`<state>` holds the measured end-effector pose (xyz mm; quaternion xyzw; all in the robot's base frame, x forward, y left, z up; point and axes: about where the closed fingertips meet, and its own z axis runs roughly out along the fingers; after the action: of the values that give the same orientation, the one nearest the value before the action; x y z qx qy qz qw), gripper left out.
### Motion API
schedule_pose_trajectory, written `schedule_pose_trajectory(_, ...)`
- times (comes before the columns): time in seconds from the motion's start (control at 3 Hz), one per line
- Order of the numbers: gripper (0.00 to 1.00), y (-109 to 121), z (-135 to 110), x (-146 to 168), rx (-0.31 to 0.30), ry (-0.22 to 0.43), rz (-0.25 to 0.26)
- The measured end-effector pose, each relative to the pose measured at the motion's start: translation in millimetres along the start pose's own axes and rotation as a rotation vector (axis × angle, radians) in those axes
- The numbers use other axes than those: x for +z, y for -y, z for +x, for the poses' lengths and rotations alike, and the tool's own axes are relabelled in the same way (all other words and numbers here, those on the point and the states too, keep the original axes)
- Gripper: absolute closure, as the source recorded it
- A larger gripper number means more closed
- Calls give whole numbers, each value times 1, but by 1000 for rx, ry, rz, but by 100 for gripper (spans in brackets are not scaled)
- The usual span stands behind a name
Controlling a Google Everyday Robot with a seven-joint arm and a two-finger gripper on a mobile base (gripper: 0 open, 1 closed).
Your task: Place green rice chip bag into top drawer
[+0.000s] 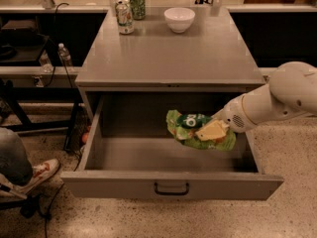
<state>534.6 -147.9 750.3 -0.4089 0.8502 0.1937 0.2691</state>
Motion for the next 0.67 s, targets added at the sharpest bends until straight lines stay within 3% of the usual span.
schedule_pose_trajectory(0.67, 100, 0, -18, 68, -62, 29, -22)
